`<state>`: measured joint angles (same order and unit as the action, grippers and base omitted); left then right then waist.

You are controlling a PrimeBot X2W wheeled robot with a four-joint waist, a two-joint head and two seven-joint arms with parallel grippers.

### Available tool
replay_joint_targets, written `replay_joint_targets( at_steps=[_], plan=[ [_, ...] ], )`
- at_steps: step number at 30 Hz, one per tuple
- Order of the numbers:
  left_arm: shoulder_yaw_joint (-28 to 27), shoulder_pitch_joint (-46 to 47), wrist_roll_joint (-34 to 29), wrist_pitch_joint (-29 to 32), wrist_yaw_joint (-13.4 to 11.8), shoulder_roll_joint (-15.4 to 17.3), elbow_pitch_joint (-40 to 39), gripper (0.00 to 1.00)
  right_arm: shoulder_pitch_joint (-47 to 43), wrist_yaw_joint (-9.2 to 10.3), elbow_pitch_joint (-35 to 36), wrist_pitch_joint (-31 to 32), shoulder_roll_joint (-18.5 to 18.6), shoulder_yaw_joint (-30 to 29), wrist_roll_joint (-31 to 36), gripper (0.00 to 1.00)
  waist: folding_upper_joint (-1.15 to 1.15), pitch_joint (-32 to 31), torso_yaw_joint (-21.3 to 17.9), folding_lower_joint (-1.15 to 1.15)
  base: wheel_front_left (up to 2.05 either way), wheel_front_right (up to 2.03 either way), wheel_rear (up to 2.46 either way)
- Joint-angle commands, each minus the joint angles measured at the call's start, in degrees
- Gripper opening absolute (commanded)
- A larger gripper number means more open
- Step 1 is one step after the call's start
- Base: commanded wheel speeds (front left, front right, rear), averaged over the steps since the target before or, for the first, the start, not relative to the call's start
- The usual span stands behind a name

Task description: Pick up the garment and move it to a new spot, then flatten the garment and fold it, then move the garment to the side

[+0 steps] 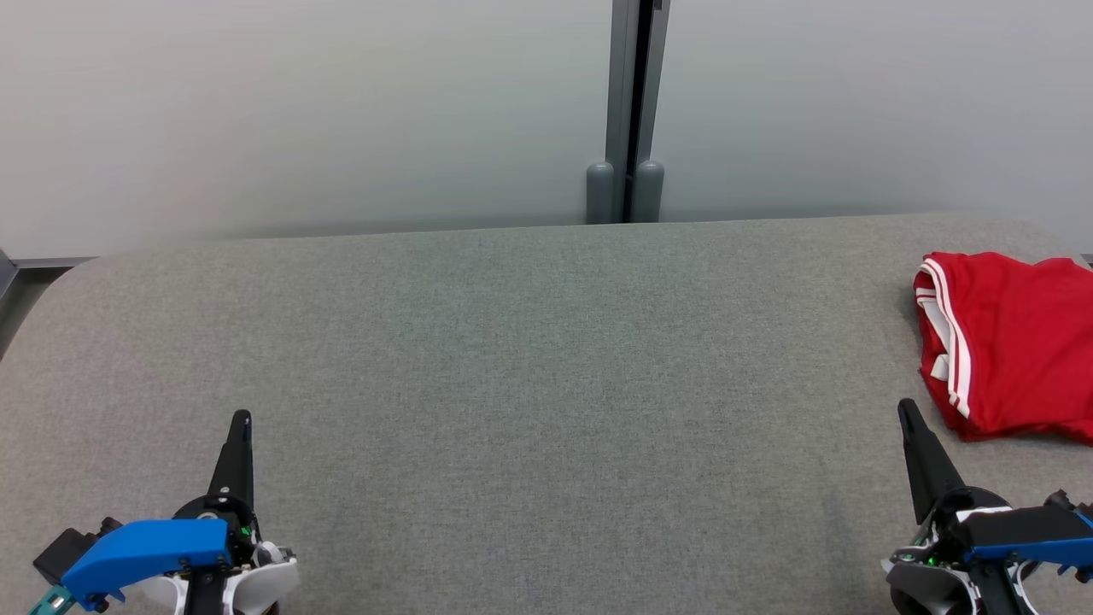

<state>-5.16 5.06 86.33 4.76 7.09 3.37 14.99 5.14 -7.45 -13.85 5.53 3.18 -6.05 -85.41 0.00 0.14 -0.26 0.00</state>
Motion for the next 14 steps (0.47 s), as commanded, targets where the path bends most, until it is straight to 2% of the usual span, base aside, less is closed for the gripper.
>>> replay_joint_targets(
  at_steps=[1,14],
  plan=[
    [-0.54,1.09,0.89,0.35,0.32,-0.04,-0.4,0.0,0.9,-0.06,0.01,0.37,-0.17,-0.25,-1.17,0.0,0.0,0.0,0.02,0.0,0.0,0.0,0.0],
    [-1.32,1.41,5.25,1.65,0.63,-0.49,-1.01,0.0,1.34,-0.06,-0.19,0.95,-0.35,-0.55,-6.06,0.0,0.0,0.03,0.21,0.0,0.0,0.0,0.0]
  ],
)
